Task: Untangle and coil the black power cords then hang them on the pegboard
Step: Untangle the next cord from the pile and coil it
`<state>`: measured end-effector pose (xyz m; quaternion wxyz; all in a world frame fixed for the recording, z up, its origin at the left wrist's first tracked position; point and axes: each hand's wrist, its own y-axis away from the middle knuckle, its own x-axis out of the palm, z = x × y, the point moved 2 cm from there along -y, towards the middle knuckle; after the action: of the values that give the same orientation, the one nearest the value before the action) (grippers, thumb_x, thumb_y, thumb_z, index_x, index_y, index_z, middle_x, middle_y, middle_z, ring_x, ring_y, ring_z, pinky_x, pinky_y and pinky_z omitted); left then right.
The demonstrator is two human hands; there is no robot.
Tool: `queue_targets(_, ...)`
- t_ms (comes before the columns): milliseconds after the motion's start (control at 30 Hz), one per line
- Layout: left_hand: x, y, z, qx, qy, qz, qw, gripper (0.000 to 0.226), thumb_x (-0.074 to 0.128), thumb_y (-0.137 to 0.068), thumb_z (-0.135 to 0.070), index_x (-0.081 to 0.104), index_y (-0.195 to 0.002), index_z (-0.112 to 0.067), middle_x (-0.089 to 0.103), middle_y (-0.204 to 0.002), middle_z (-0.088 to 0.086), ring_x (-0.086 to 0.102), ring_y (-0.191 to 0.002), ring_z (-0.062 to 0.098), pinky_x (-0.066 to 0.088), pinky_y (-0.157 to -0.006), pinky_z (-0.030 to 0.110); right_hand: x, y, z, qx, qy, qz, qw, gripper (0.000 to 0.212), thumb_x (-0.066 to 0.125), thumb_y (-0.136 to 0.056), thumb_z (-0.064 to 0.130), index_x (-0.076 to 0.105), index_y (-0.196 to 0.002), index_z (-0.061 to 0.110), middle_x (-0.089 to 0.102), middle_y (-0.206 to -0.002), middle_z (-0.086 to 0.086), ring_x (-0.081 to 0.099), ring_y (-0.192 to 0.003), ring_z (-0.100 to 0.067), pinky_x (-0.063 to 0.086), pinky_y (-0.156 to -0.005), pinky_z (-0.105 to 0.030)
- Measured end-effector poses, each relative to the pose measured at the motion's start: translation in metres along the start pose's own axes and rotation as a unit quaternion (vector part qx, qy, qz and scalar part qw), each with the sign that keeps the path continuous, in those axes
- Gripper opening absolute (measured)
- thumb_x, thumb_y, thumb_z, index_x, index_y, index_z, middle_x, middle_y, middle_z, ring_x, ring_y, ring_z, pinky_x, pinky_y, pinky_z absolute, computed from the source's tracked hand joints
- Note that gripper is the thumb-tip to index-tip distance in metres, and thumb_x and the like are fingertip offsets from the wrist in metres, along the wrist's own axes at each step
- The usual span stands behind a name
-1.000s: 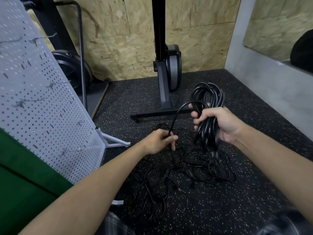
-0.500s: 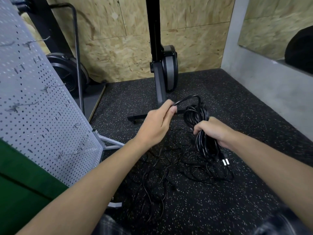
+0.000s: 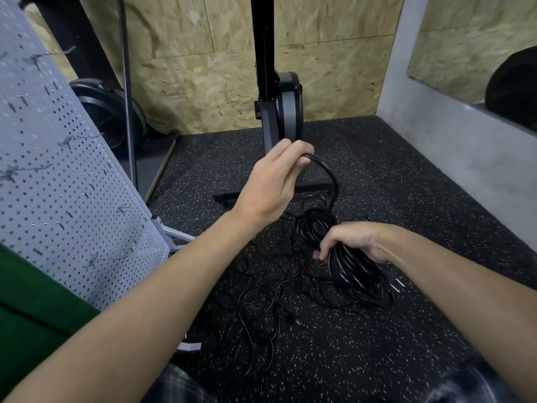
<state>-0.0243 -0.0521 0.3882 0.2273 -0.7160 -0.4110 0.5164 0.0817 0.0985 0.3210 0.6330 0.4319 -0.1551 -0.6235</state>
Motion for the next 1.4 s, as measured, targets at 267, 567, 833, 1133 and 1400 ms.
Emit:
queue_targets(267,0.026,-0.001,0.022,-0.033,-0.018,0.133,0.99,0.026,0.053,-0.109,-0.036,0.068,-0.109,-0.015,0.063,-0.092,-0.001,0.059,-0.082,0.018,0.05,-0.075,0.035,0.043,0.022,0.013,-0.136,0.341,0.012,0.93,0.035,0.081,-0.08,0.033,0.065,-0.112,0.035,0.072,-0.105,0.007,0.071,-0.095,-0.016,0.061,-0.088,-0.036)
queue_targets(567,0.046,0.052,0.058,-0.214,-0.005,0.296,0.931,0.017,0.063,-0.103,-0.02,0.074,-0.096,-0.011,0.076,-0.096,0.001,0.07,-0.092,0.017,0.055,-0.087,0.038,0.018,0.056,0.029,-0.233,0.261,-0.15,0.925,0.025,0.08,-0.077,0.014,0.056,-0.07,0.017,0.061,-0.065,0.004,0.053,-0.055,-0.013,0.043,-0.055,-0.033)
queue_targets(833,0.077,0.064,0.034,-0.196,0.017,0.318,0.927,0.041,0.047,-0.106,-0.041,0.071,-0.083,-0.017,0.07,-0.076,0.0,0.065,-0.073,0.018,0.049,-0.071,0.032,-0.004,0.061,0.032,-0.147,0.226,-0.332,0.904,0.031,0.087,-0.074,0.027,0.06,-0.081,0.014,0.064,-0.082,-0.003,0.06,-0.072,-0.019,0.048,-0.062,-0.031)
queue_targets(1133,0.076,0.07,0.024,-0.187,0.026,0.364,0.912,0.052,0.042,-0.111,-0.046,0.053,-0.073,-0.012,0.057,-0.062,0.01,0.048,-0.053,0.021,0.044,-0.06,0.037,-0.011,0.046,0.023,-0.21,0.177,-0.394,0.877,0.021,0.076,-0.083,0.033,0.058,-0.093,0.026,0.067,-0.089,0.0,0.066,-0.088,-0.029,0.056,-0.08,-0.042)
queue_targets(1400,0.073,0.077,0.029,-0.206,-0.081,0.423,0.879,0.043,0.037,-0.111,-0.05,0.056,-0.082,-0.025,0.057,-0.067,0.002,0.057,-0.061,0.023,0.042,-0.063,0.034,-0.007,0.037,0.022,-0.229,0.116,-0.241,0.936,0.068,0.08,-0.086,0.028,0.034,-0.134,0.03,0.07,-0.109,0.001,0.067,-0.103,-0.019,0.052,-0.099,-0.047)
